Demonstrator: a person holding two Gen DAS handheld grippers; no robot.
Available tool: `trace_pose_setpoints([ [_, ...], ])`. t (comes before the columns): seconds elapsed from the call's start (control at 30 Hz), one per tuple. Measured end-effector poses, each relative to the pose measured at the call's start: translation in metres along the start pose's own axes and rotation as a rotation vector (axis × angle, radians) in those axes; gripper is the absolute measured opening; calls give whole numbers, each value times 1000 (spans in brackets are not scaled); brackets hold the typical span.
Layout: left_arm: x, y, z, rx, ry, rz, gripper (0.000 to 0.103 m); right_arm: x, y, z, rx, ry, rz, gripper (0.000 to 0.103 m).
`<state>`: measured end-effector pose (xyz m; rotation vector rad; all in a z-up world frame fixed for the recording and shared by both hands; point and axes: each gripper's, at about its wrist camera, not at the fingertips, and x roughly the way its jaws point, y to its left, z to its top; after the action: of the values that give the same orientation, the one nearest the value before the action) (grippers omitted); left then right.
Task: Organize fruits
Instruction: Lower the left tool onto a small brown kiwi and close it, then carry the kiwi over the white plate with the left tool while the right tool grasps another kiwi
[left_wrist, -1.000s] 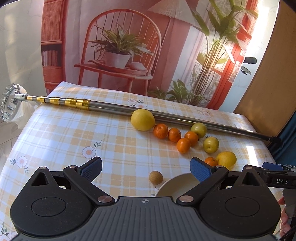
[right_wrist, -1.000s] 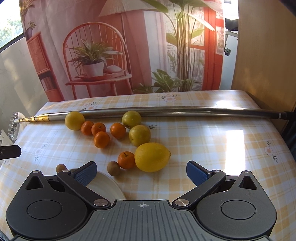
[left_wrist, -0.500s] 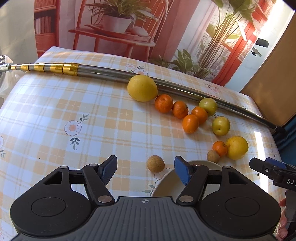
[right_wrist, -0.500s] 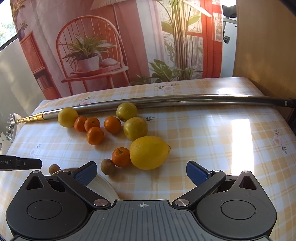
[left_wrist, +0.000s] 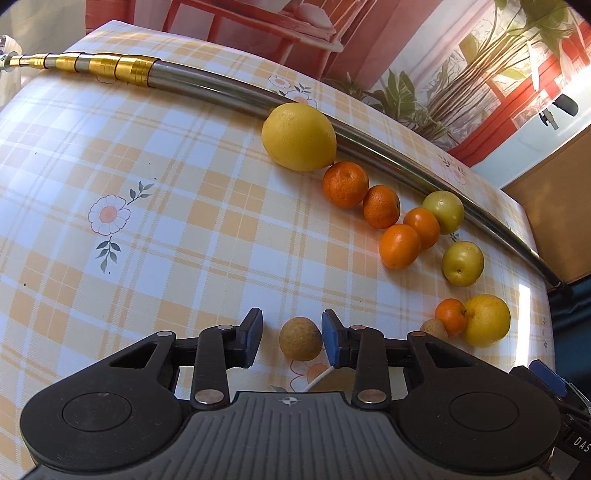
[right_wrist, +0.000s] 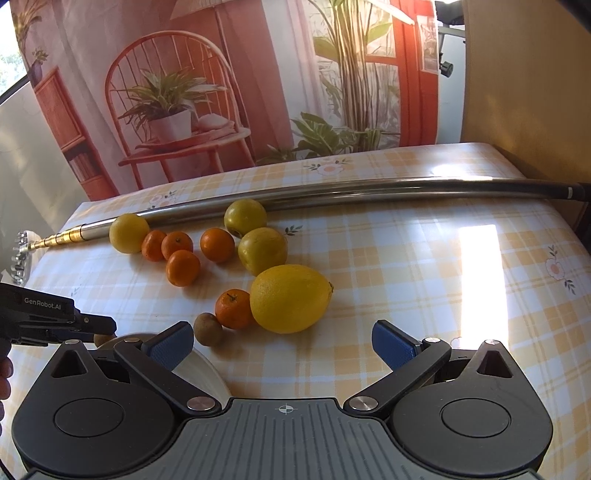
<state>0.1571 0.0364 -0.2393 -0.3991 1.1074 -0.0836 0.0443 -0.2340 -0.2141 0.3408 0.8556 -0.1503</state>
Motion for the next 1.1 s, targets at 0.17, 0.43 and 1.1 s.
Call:
trace_pose_setpoints([
  [0.17,2,-2,-2,15,-1,-10,28,0,1,-1,5,6,5,103],
  [0.43,0,-1,-7,21,-1,-26,27,-3,2,-3,10,7,9,103],
  [1.1,-43,-9,-26,158,-120,-26,27,-11,8,-4,5,-1,6,103],
])
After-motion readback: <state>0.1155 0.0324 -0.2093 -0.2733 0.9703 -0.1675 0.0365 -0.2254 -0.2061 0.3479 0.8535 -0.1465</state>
